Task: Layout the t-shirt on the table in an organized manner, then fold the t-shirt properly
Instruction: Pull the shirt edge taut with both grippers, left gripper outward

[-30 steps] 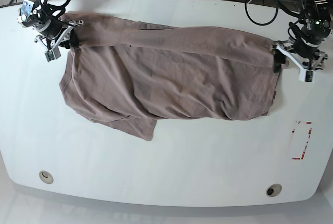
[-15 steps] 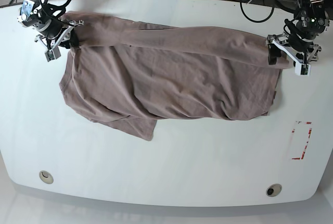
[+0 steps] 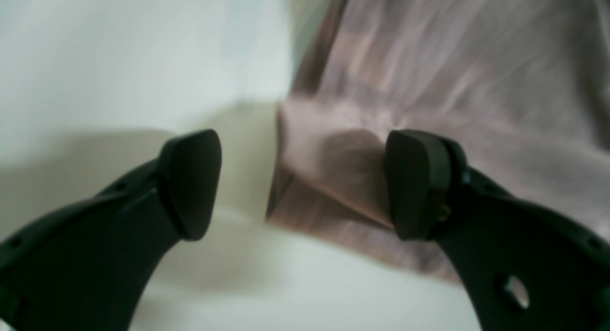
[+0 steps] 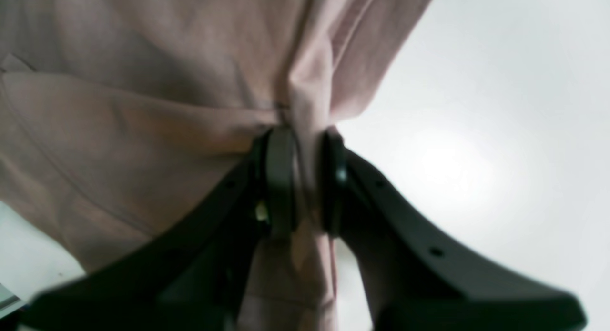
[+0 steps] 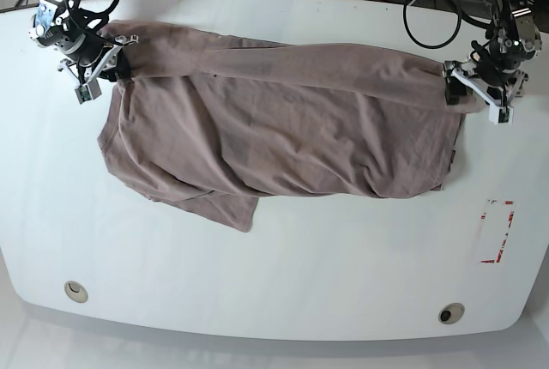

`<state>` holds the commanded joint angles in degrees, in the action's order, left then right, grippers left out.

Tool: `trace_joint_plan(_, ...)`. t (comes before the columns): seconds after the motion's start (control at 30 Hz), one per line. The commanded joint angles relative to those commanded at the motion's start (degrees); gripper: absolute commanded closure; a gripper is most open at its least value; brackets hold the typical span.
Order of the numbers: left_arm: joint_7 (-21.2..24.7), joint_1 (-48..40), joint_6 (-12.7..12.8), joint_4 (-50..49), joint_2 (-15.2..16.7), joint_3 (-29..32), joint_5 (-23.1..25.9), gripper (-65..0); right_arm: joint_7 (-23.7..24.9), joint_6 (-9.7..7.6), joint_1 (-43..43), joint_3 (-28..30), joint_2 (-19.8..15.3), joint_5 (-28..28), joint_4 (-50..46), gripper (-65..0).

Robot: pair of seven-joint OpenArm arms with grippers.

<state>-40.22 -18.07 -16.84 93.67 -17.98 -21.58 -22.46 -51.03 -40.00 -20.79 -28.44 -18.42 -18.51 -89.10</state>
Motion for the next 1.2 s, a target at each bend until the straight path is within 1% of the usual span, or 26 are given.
trace_joint_plan(0.1, -0.18, -0.09, 0.0, -0.09, 0.0, 0.88, 0.7, -51.1, 0.0, 0.0, -0.18, 0.0, 0.09, 0.0, -1.23, -9.2)
trace_joint_plan(0.33, -0.35, -0.44, 0.0, -0.09, 0.35, 1.32, 5.54, -50.1, 0.0, 0.0, -0.18, -0.09, 0.09, 0.0, -2.55, -9.2)
trace_joint_plan(0.43, -0.35, -0.44, 0.0, -0.09, 0.7, 1.23, 6.42, -42.6, 0.0, 0.0, -0.09, -0.18, 0.09, 0.0, -2.46, -9.2)
trace_joint_plan(0.47, -0.35, -0.62, 0.0, -0.09, 0.88, 1.23, 6.77, -35.7, 0.0, 0.0, 0.0, -0.18, 0.09, 0.0, -2.46, -9.2)
trace_joint_plan(0.5, -0.35, -0.79, 0.0, -0.09, 0.88, 1.23, 6.95, -32.2, 0.0, 0.0, 0.0, -0.18, 0.09, 0.0, -2.46, -9.2)
trace_joint_plan(0.53, -0.35, -1.23, 0.0, -0.09, 0.97, 1.23, 7.47, -25.0, 0.0, 0.0, 0.0, -0.18, 0.0, 0.0, -2.37, -9.2)
trace_joint_plan(0.63, -0.35, -1.49, 0.0, 0.0, 1.05, 1.23, 8.53, -13.1, 0.0, 0.0, 0.0, -0.26, -0.09, 0.0, -2.29, -9.2)
trace_joint_plan(0.67, -0.35, -1.58, 0.0, 0.0, 1.05, 1.23, 8.88, -10.3, 0.0, 0.0, 0.0, -0.26, -0.09, 0.0, -2.2, -9.2)
trace_joint_plan(0.7, -0.35, -1.67, 0.0, 0.0, 1.05, 1.23, 9.05, -9.0, 0.0, 0.0, 0.0, -0.26, -0.09, 0.0, -2.2, -9.2)
trace_joint_plan(1.0, -0.35, -5.71, 0.0, 2.29, 1.23, 0.88, 9.05, -8.2, 0.0, 0.0, -0.44, -0.35, -0.35, 0.18, -2.11, -9.2)
trace_joint_plan(1.07, -0.35, -7.74, 0.0, 3.96, 1.23, 0.88, 9.05, -8.2, 0.0, 0.0, -0.88, -0.35, -1.41, 0.18, -2.02, -9.0)
trace_joint_plan(1.2, -0.35, -10.99, 0.0, 7.3, 1.23, 0.88, 8.97, -8.2, 0.0, 0.0, -2.29, -0.35, -2.11, 0.18, -1.93, -9.0)
